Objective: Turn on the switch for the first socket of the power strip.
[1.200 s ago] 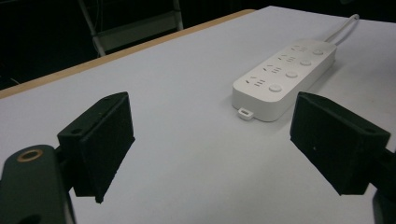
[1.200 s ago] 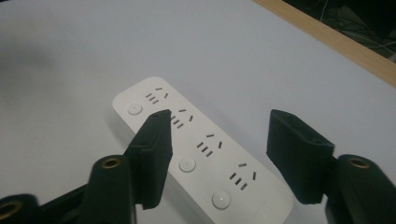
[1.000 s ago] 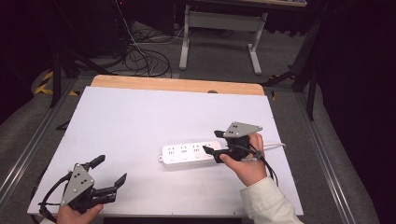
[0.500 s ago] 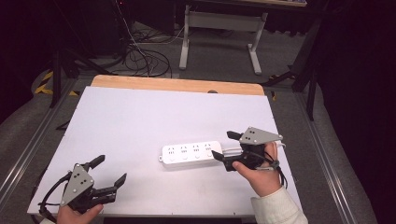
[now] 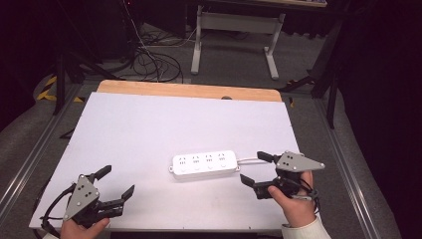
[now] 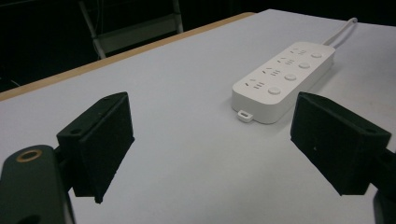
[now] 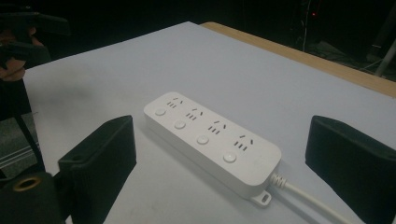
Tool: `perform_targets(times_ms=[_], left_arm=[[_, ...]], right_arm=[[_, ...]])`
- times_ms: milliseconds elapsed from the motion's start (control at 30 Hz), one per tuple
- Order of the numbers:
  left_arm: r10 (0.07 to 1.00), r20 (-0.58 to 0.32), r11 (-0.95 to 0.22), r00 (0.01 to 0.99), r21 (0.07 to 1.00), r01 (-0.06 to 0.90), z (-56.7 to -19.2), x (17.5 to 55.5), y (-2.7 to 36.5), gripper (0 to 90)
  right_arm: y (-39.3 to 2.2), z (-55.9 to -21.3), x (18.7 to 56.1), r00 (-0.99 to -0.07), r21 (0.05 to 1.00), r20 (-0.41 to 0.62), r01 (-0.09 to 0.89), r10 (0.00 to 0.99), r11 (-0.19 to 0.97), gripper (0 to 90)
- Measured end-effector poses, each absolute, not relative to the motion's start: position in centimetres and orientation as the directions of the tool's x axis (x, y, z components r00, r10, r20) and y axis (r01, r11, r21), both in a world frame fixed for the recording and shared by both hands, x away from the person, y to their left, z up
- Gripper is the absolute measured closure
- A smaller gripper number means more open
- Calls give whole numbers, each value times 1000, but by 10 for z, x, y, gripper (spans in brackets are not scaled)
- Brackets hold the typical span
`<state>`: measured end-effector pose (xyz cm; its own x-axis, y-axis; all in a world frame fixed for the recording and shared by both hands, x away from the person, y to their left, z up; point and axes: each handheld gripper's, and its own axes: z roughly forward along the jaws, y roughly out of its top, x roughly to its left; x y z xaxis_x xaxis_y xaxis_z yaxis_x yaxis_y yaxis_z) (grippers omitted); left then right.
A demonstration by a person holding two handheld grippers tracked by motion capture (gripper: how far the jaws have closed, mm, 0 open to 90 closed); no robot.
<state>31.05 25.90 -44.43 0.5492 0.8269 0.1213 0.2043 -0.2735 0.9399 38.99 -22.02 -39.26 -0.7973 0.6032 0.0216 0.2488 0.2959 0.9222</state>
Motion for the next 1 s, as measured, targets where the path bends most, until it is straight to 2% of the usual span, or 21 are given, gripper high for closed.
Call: perform_targets(times_ms=[367,567,1000], left_arm=[[822,118,-271,557,941,201,-444,310,260,134],[821,105,-260,561,944,203,-444,309,260,133],[816,121,-277,565,940,199,-444,310,262,133]], right_arm=[[-244,-422,381,-788,927,64,273,612,255,61],[-255,-438,380,-800,920,61,278,597,277,40],[-261,-474,373,-755,885,123,377,644,272,41]])
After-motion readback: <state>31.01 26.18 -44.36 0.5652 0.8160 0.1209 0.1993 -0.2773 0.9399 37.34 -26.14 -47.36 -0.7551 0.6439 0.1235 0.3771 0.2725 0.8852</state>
